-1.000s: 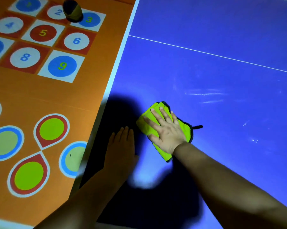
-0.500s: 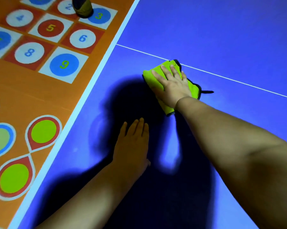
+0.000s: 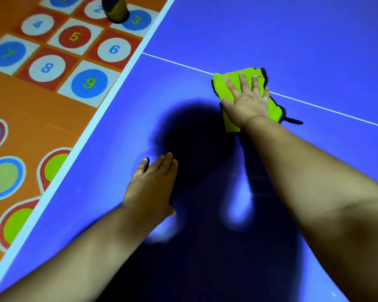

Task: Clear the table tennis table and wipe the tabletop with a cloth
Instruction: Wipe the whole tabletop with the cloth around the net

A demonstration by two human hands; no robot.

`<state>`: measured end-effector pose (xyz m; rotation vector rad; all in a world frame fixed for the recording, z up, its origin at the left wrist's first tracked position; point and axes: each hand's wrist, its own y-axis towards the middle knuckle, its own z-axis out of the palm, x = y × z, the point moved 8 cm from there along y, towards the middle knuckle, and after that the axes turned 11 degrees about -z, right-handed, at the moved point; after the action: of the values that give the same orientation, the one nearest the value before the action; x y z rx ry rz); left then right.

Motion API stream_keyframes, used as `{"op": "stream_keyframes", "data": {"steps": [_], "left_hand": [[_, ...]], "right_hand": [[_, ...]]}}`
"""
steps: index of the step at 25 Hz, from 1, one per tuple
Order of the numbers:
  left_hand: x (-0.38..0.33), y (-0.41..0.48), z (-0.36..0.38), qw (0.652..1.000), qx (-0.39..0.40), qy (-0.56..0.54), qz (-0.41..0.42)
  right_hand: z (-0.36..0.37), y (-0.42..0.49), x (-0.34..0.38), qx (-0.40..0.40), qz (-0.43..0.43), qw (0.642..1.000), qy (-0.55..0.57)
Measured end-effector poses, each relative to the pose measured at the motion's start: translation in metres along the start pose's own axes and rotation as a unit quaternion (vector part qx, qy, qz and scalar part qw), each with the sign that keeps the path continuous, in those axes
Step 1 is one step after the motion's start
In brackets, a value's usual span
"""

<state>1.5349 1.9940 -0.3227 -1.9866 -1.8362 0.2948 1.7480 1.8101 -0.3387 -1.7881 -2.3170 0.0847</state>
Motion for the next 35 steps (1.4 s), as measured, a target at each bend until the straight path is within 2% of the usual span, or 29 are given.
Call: {"op": "stream_keyframes", "data": {"steps": [4,8,12,23,27,31,35], "left_hand": [[0.002,-0.002,-0.001,1.000,0.015,-0.012,0.000],[-0.002,-0.022,-0.008,0.998,-0.052,-0.017,-0.003],[0.025,-0.082,0.009,0.994,-0.099,-0.046,-0.021],[0.084,-0.255,0.092,0.996,-0.080,-0.044,-0.020],[0.096,-0.294,0.112,0.993,-0.089,-0.068,-0.025],[0.108,-0.318,0.125,0.984,-0.131,-0.115,-0.040],[0.095,-0.329,0.122,0.990,-0.096,-0.101,-0.027]], "right_hand": [[0.013,-0.071,0.032,0.008,-0.023,0.999,-0.031],[0.029,-0.148,0.071,0.025,-0.045,0.998,-0.046],[0.047,-0.232,0.117,0.029,-0.060,0.997,-0.043],[0.096,-0.425,0.251,-0.008,-0.106,0.992,-0.063],[0.107,-0.468,0.291,-0.008,-0.138,0.988,-0.072],[0.119,-0.508,0.326,-0.002,-0.198,0.977,-0.073],[0.121,-0.537,0.345,0.000,-0.255,0.964,-0.073]]}}
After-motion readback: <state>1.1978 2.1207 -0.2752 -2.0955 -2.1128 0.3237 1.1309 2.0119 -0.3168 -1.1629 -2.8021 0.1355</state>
